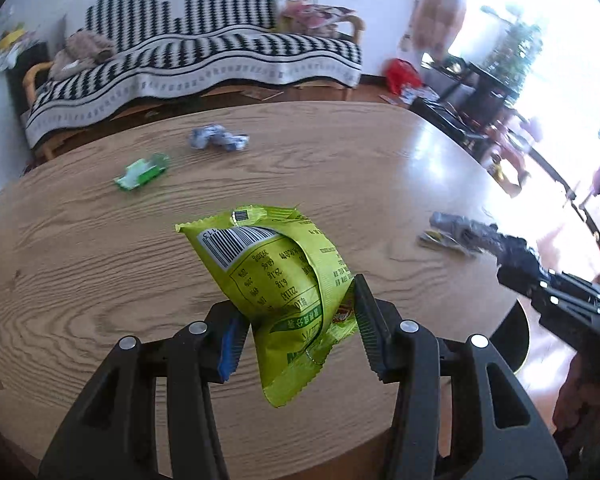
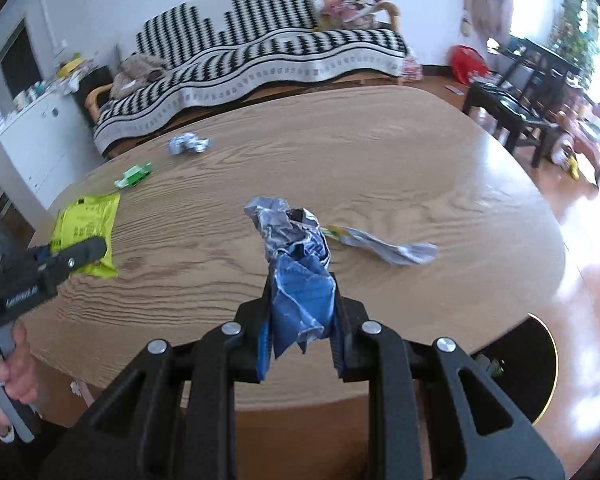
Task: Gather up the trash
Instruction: 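Carry both items to the bin and open both tools to drop them, then move both open tools back over the table toward the green tray and foil, then grasp the green plastic tray with the left tool while the right tool grasps the crumpled cloth, then carry the green tray and cloth over the black bin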
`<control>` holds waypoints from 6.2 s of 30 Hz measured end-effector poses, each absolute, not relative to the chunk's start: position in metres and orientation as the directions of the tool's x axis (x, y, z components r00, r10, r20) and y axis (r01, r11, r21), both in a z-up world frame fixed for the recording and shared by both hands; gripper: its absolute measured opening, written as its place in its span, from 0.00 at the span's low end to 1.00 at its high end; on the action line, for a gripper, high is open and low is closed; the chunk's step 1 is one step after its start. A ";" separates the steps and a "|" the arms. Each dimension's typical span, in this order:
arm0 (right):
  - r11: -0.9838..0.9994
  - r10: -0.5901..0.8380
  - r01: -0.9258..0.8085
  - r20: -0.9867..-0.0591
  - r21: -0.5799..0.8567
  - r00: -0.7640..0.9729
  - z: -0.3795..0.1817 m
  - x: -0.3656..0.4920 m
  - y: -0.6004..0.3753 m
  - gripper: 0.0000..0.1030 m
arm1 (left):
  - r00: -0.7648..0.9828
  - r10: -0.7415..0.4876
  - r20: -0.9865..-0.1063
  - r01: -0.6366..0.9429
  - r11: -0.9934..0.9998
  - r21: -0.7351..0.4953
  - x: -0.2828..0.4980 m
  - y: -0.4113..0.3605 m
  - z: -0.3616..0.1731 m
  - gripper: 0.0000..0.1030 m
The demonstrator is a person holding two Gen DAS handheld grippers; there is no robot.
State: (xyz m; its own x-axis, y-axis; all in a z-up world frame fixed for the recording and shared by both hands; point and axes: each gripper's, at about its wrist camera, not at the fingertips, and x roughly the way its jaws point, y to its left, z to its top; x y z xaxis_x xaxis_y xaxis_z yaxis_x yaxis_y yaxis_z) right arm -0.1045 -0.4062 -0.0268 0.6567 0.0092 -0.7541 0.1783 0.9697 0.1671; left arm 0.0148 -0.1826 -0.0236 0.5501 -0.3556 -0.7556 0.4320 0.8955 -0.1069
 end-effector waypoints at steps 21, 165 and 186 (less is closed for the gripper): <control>0.757 -0.234 0.621 -0.804 0.202 0.547 -0.058 -0.252 -0.605 0.23 | 0.295 -0.603 -0.742 0.810 0.570 -0.141 -0.078 -0.396 -0.056 0.47; 0.971 0.078 -0.229 -0.815 -0.068 0.575 -0.103 0.278 -0.246 0.84 | 0.525 -0.277 -0.805 0.505 0.862 0.033 0.267 -0.084 -0.114 0.93; 0.975 0.221 -0.107 -0.765 0.196 0.605 -0.038 0.117 -0.327 0.27 | 0.568 -0.338 -0.750 0.403 0.909 -0.104 0.195 -0.033 -0.019 0.32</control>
State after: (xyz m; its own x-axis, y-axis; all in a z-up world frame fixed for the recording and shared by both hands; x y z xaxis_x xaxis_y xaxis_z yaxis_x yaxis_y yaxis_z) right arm 0.1173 -0.3272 -0.0383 0.6047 0.2206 -0.7653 -0.1074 0.9747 0.1961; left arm 0.1947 -0.0330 -0.0187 0.5679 -0.3382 -0.7504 0.4034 0.9091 -0.1045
